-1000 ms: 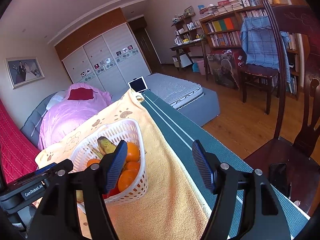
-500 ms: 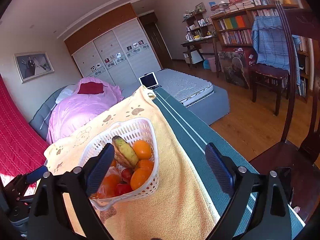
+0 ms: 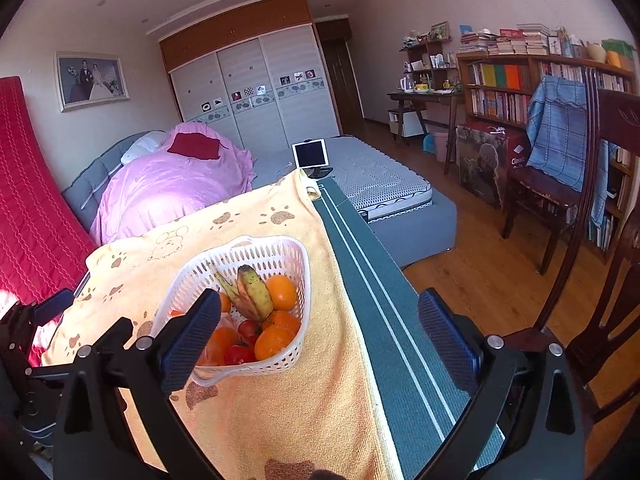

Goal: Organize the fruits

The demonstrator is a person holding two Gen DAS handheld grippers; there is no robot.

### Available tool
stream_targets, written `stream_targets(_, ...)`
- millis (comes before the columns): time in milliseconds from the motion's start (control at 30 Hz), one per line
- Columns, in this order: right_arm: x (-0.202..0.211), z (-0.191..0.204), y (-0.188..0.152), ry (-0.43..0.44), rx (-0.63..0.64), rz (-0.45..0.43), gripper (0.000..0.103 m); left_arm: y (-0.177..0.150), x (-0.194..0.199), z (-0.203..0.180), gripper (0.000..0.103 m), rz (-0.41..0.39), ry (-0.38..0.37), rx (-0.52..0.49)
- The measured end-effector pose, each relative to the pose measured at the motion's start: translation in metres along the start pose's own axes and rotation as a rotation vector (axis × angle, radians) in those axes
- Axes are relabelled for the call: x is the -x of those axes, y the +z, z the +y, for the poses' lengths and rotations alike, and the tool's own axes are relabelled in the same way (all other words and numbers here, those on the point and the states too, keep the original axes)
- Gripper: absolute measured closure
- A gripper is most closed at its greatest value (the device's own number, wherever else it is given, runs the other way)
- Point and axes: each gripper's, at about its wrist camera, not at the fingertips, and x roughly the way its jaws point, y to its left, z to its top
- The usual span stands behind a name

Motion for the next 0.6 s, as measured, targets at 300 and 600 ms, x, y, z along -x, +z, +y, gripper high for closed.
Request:
stream_targets(300,0.015,0.022,-0.007,0.019,0.153,0.026,0.003,-0.004,0.007,0.002,0.008,-0.013,0.044,-0.003)
stream_targets(600,0.015,0.041,-0.021,-0.024,0.288,0.06,0.003,-0.01,0.013,0.002,0.005,-0.029,0.103,-0.032)
